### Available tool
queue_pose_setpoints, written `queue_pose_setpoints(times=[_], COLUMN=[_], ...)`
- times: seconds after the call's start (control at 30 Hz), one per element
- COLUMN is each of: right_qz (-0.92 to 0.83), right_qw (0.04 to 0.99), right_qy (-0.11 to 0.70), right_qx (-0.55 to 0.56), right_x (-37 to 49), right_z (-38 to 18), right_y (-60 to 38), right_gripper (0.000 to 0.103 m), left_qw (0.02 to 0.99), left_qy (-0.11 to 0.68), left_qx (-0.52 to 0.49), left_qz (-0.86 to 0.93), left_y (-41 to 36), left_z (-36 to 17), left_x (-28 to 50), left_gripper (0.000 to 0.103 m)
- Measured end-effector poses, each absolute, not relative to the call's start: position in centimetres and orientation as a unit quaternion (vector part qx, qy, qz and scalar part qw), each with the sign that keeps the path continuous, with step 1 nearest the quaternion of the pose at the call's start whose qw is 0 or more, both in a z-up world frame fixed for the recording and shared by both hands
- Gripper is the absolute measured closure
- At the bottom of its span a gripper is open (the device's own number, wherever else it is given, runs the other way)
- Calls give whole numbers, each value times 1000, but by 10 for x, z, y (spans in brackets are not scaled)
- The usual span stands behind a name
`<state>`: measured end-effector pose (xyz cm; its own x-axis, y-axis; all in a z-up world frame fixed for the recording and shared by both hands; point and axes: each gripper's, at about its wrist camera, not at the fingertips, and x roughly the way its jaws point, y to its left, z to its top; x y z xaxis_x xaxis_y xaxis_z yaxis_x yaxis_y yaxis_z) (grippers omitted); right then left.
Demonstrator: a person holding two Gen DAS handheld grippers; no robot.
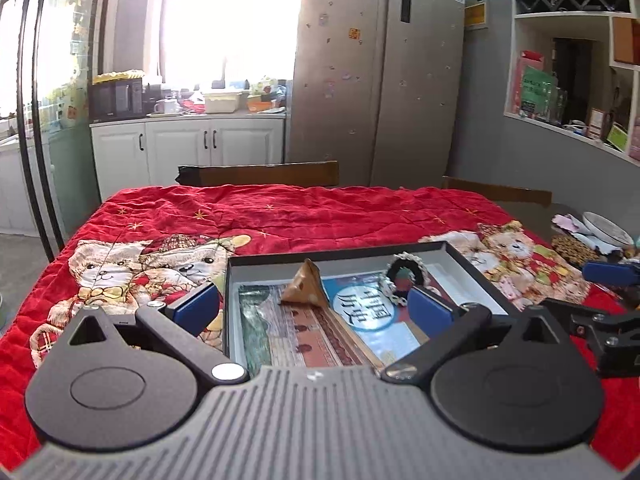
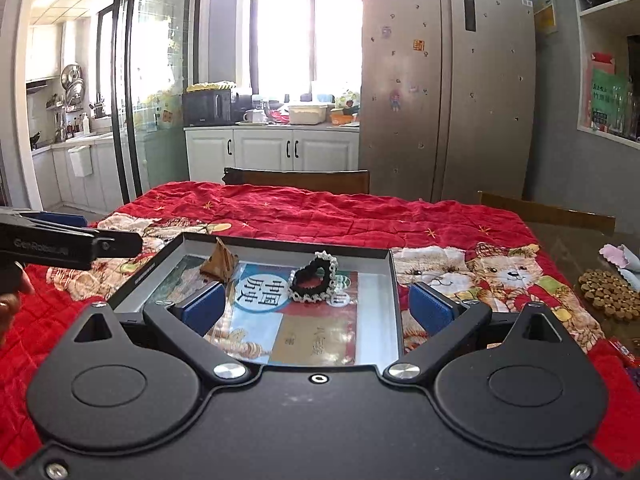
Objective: Organize objects
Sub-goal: 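Withdraw both grippers from the box back toward the remaining items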
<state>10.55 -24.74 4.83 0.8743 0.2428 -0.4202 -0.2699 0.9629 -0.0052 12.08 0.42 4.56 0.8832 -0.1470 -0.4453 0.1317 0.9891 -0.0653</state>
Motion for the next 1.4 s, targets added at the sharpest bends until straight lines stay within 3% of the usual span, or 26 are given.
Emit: queue_pose_setpoints(times=[0.67,1.4], right_qz=[126,134], right_qw=[963,951], right_qy=[227,276], right_qx=[-71,-33], right_x=[53,37], right_z=[35,4], right_y=[-263,-281], right_gripper=[6,25], left_qw=[965,946], left_qy=[229,273], left_qx=[34,51], left_qz=[-121,-165], left_y=[-9,-13], left_z=[42,5], left_x=[58,29], left_gripper=[0,0])
